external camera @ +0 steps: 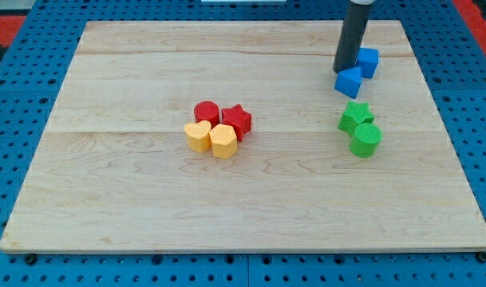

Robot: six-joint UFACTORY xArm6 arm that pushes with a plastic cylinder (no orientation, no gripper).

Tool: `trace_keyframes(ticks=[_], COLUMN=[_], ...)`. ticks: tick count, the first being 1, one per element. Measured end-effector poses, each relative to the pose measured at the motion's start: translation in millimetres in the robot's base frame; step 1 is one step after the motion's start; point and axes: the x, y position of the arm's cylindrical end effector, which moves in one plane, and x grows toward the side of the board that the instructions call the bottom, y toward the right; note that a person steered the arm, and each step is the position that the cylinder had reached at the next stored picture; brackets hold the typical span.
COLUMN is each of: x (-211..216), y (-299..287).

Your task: Push the blue triangle to the left side of the green star

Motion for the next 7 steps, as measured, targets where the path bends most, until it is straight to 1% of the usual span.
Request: trace_keyframes(ticks=[1,2,4,6,7], x=[1.3,11.1,42.1,27.6,27.3], y=[29.3,36.2,22.3,-1.5,-30.7])
